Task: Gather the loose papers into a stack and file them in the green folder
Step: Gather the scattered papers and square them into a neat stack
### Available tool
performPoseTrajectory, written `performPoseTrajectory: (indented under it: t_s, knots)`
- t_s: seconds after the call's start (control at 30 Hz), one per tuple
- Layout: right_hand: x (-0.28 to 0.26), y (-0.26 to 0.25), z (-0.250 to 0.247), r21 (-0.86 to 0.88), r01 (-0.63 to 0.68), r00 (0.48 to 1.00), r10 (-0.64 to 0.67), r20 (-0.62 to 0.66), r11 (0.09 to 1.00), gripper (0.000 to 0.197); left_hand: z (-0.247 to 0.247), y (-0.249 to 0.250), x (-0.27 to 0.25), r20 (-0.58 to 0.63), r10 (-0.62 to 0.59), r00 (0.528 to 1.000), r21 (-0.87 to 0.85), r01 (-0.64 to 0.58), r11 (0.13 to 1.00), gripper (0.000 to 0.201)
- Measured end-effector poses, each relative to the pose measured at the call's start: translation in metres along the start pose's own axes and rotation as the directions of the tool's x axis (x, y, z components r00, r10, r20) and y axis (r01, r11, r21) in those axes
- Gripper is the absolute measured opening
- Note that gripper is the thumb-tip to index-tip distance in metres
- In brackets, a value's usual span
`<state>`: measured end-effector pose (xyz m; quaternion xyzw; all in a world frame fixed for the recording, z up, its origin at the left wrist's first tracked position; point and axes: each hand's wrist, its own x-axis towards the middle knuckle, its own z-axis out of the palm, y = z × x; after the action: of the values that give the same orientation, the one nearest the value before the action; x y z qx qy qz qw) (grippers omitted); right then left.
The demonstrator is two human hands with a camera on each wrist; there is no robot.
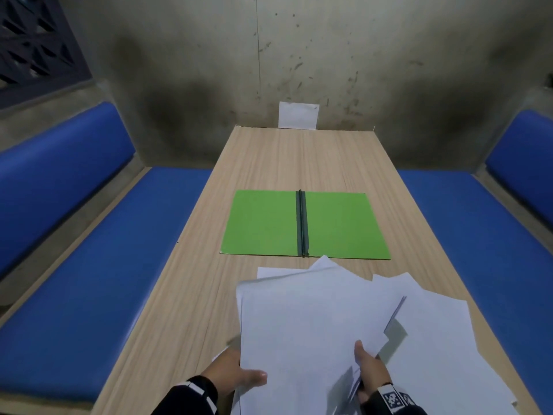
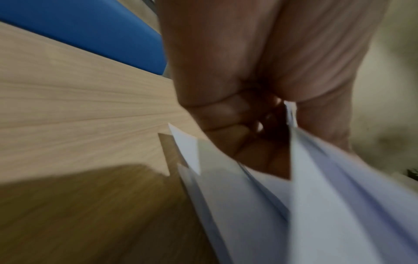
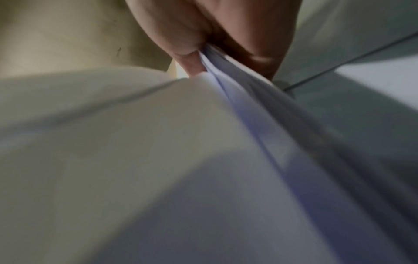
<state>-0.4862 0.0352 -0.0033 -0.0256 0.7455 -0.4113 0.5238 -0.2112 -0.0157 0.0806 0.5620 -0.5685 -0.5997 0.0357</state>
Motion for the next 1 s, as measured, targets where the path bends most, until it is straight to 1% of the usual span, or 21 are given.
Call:
performPoseTrajectory:
  t_s: [0.07, 0.13, 0.2, 0.23, 0.3, 0.37, 0.43, 0.47, 0.5, 0.53, 0.57, 0.63, 0.67, 0.7, 0.73, 0.77, 0.8, 0.83, 0.9, 0.93, 1.0]
  knots:
    - [0.017, 0.005, -0.004, 0.075, -0.010, 1.000, 0.010, 0.002, 0.997, 0.061, -0.004, -0.002, 0.000, -0.026, 0.004, 1.000, -0.074, -0.006, 0.997, 0.046]
    - [-0.017, -0.015, 0.000, 0.112, -0.018, 0.998, 0.010, 0.066, 0.994, 0.052, -0.009, -0.003, -0.003, -0.038, 0.014, 0.999, -0.121, -0.019, 0.993, 0.029]
    - [-0.028, -0.024, 0.000, 0.172, 0.008, 0.991, -0.031, 0.128, 0.985, 0.041, -0.012, -0.007, -0.004, -0.054, 0.022, 0.998, -0.155, -0.030, 0.987, 0.024]
    - [-0.026, -0.026, 0.000, 0.197, 0.023, 0.986, -0.055, 0.159, 0.980, 0.037, -0.014, -0.008, -0.006, -0.060, 0.027, 0.998, -0.175, -0.037, 0.984, 0.026]
    - [-0.026, -0.030, 0.002, 0.230, 0.047, 0.983, -0.085, 0.160, 0.972, 0.037, -0.017, -0.010, -0.006, -0.079, 0.038, 0.996, -0.224, -0.055, 0.973, 0.036]
    - [-0.029, -0.033, 0.003, 0.305, 0.050, 0.982, -0.103, 0.161, 0.951, 0.038, -0.020, -0.009, -0.009, -0.081, 0.052, 0.995, -0.270, -0.073, 0.960, 0.056]
    - [-0.031, -0.036, -0.001, 0.386, 0.029, 0.978, -0.106, 0.180, 0.922, 0.033, -0.026, -0.009, -0.015, -0.085, 0.073, 0.994, -0.303, -0.096, 0.948, 0.080]
    - [-0.030, -0.039, -0.007, 0.421, 0.011, 0.976, -0.101, 0.192, 0.907, 0.031, -0.031, -0.011, -0.019, -0.115, 0.081, 0.990, -0.316, -0.114, 0.942, 0.086]
    - [-0.030, -0.041, -0.014, 0.445, -0.001, 0.975, -0.098, 0.200, 0.896, 0.031, -0.037, -0.012, -0.024, -0.157, 0.082, 0.984, -0.317, -0.128, 0.940, 0.087]
    - [-0.030, -0.045, -0.022, 0.456, -0.003, 0.975, -0.099, 0.199, 0.890, 0.032, -0.045, -0.014, -0.030, -0.213, 0.081, 0.974, -0.308, -0.146, 0.940, 0.081]
    - [-0.029, -0.049, -0.031, 0.462, -0.002, 0.972, -0.107, 0.210, 0.887, 0.033, -0.056, -0.019, -0.033, -0.289, 0.084, 0.953, -0.280, -0.169, 0.945, 0.068]
    - [-0.029, -0.055, -0.046, 0.462, 0.016, 0.964, -0.136, 0.229, 0.887, 0.032, -0.078, -0.022, -0.042, -0.446, 0.104, 0.889, -0.167, -0.197, 0.966, 0.030]
    - [-0.029, -0.057, -0.052, 0.454, 0.034, 0.961, -0.154, 0.231, 0.890, 0.031, -0.091, -0.020, -0.050, -0.511, 0.127, 0.850, -0.106, -0.209, 0.972, 0.018]
    - [-0.027, -0.058, -0.057, 0.446, 0.055, 0.959, -0.172, 0.226, 0.893, 0.030, -0.105, -0.022, -0.054, -0.560, 0.143, 0.816, -0.065, -0.216, 0.974, 0.010]
    - [-0.029, -0.059, -0.061, 0.440, 0.080, 0.954, -0.197, 0.225, 0.895, 0.028, -0.115, -0.019, -0.059, -0.595, 0.159, 0.788, -0.037, -0.224, 0.974, 0.005]
    - [-0.032, -0.061, -0.062, 0.438, 0.109, 0.948, -0.226, 0.226, 0.893, 0.027, -0.125, -0.015, -0.065, -0.609, 0.192, 0.769, -0.011, -0.251, 0.968, 0.003]
    - [-0.034, -0.062, -0.063, 0.428, 0.143, 0.941, -0.257, 0.221, 0.892, 0.027, -0.134, -0.007, -0.071, -0.612, 0.215, 0.761, -0.014, -0.282, 0.959, 0.002]
    - [-0.036, -0.064, -0.063, 0.415, 0.175, 0.933, -0.285, 0.218, 0.893, 0.026, -0.142, 0.001, -0.075, -0.586, 0.243, 0.773, -0.048, -0.332, 0.942, 0.006]
    - [-0.047, -0.068, -0.058, 0.364, 0.237, 0.918, -0.330, 0.220, 0.901, 0.027, -0.155, 0.018, -0.085, -0.534, 0.330, 0.779, -0.061, -0.425, 0.903, 0.031]
    - [-0.051, -0.070, -0.054, 0.338, 0.265, 0.910, -0.350, 0.223, 0.903, 0.029, -0.157, 0.033, -0.091, -0.522, 0.358, 0.774, -0.063, -0.453, 0.889, 0.035]
    - [-0.062, -0.074, -0.046, 0.322, 0.298, 0.895, -0.380, 0.232, 0.899, 0.032, -0.155, 0.057, -0.096, -0.493, 0.412, 0.766, -0.150, -0.541, 0.827, 0.015]
